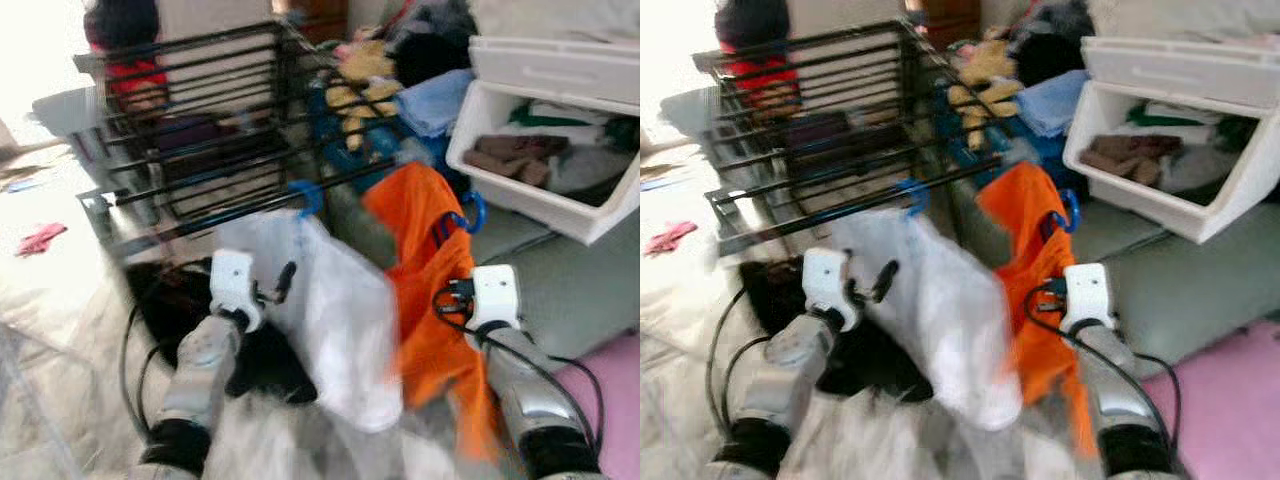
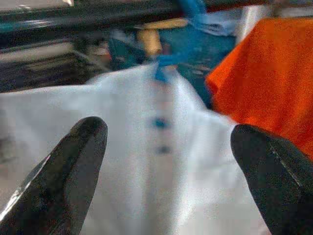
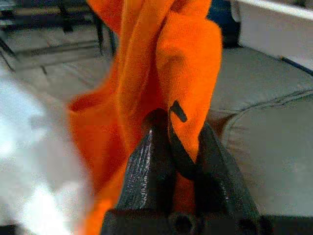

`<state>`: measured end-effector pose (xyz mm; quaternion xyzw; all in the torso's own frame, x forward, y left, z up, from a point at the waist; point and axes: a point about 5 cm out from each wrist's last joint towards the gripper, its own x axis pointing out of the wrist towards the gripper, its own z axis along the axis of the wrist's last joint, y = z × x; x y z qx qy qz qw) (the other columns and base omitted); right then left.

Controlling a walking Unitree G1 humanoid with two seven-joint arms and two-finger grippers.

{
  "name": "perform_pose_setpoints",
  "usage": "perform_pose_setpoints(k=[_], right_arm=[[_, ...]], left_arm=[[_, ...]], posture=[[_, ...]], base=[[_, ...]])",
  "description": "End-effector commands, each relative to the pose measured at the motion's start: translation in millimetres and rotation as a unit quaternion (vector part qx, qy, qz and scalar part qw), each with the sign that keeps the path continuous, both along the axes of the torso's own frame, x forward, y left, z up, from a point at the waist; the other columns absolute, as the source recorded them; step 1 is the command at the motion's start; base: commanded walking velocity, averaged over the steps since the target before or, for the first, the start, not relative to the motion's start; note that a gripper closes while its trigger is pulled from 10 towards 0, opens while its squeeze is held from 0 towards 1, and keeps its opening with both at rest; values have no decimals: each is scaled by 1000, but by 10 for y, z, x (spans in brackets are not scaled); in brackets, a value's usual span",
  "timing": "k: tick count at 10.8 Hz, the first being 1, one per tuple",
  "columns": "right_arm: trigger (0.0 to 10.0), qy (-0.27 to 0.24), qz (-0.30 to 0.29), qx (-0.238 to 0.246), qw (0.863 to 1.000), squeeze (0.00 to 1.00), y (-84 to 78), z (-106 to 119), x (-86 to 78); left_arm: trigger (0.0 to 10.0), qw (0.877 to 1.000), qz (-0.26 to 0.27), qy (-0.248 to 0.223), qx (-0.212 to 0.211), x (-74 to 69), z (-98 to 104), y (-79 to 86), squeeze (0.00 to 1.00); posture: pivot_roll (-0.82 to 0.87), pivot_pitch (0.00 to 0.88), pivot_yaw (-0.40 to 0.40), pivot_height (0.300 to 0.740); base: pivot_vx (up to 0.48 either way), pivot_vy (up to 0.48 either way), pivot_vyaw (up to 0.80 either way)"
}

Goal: Hang hanger

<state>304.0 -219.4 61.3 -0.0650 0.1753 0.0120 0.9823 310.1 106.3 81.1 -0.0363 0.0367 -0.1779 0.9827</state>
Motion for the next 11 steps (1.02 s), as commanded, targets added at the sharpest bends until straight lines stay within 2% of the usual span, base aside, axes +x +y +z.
perform_pose_setpoints(k=[1,4,7,9,10,11], right_arm=[[10000,15,35,18,999,0,132,-9,24],[10000,61,106,19,992,0,199,-76,-28],[10000,72,155,11,985,0,278,-53,-13],[10000,57,176,3,983,0,334,30,66],[10000,50,175,-3,983,0,336,43,73],[10000,50,152,2,987,0,298,37,78]], left_arm=[[10000,1000,19,-6,11,48,60,123,0],[10000,999,35,-2,10,53,54,156,0],[10000,999,35,0,13,71,67,145,0],[10000,999,35,-4,17,78,85,149,0],[10000,999,37,-3,17,76,84,154,0],[10000,999,34,-2,17,64,80,148,0]], posture=[[-199,0,71,740],[-199,0,71,740],[-195,0,71,740],[-190,0,70,740],[-190,0,70,740],[-189,0,70,740]], base=[[274,394,0],[0,316,0],[0,0,0],[0,0,0],[0,0,800],[0,0,0]])
